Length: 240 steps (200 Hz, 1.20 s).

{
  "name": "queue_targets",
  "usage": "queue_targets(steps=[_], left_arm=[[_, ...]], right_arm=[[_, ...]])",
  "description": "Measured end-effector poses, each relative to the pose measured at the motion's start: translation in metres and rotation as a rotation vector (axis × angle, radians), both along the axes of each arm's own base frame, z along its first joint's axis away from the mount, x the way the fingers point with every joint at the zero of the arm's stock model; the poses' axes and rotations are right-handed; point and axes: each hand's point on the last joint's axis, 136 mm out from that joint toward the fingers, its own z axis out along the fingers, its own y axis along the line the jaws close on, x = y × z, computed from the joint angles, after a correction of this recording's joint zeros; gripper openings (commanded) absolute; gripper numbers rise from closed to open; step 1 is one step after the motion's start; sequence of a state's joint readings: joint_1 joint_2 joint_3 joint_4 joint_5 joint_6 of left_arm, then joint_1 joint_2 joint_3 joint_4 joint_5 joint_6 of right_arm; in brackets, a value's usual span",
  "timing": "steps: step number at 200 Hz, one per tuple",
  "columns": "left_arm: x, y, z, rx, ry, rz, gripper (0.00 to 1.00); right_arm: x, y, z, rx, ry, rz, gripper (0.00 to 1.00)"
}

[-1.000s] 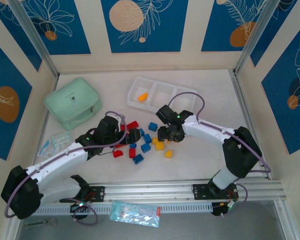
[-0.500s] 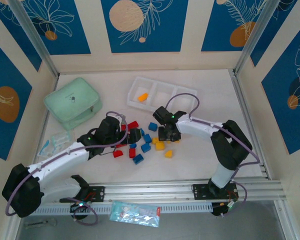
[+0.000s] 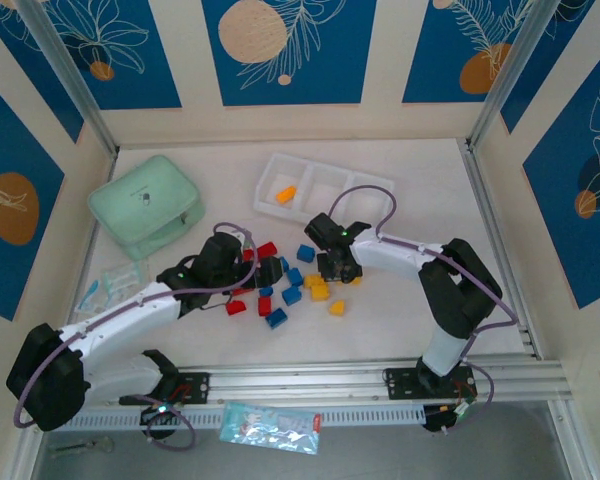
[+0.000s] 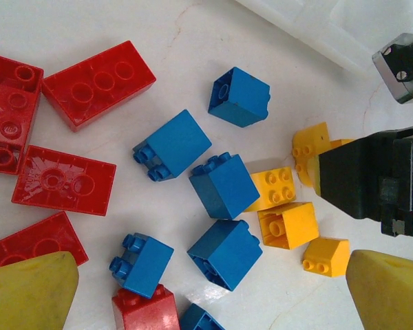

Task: Sort the legos into containers by color
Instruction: Pick up the lego from the center of the table, then place the lego in the container.

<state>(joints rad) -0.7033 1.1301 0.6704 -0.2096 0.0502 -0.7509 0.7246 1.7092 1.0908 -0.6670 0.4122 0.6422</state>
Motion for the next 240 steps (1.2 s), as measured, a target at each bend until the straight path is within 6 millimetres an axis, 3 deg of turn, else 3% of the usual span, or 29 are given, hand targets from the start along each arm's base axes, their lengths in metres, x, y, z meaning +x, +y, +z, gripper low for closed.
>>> queue_targets(steps=[50, 113, 140, 192, 240], left_arm=[[0.002, 0.005, 0.008, 0.030, -0.015, 0.006, 0.99], [0.012, 0.033, 0.035, 0.076, -0.084, 0.065, 0.99], [0.020, 0.046, 0.040, 0.096, -0.093, 0.096, 0.99], [0.039, 0.074, 0.040, 0.100, -0.079, 0.184, 0.99], [0.049, 0.077, 0.035, 0.089, -0.059, 0.196, 0.99]], right_arm=[[0.016, 0.026, 0.046, 0.057, -0.121, 0.084, 0.24], [0.076, 0.085, 0.112, 0.203, -0.295, 0.157, 0.24], [0.114, 0.106, 0.117, 0.238, -0.324, 0.146, 0.24], [0.184, 0.116, 0.109, 0.243, -0.366, 0.094, 0.24], [0.230, 0.131, 0.107, 0.247, -0.407, 0.081, 0.24]])
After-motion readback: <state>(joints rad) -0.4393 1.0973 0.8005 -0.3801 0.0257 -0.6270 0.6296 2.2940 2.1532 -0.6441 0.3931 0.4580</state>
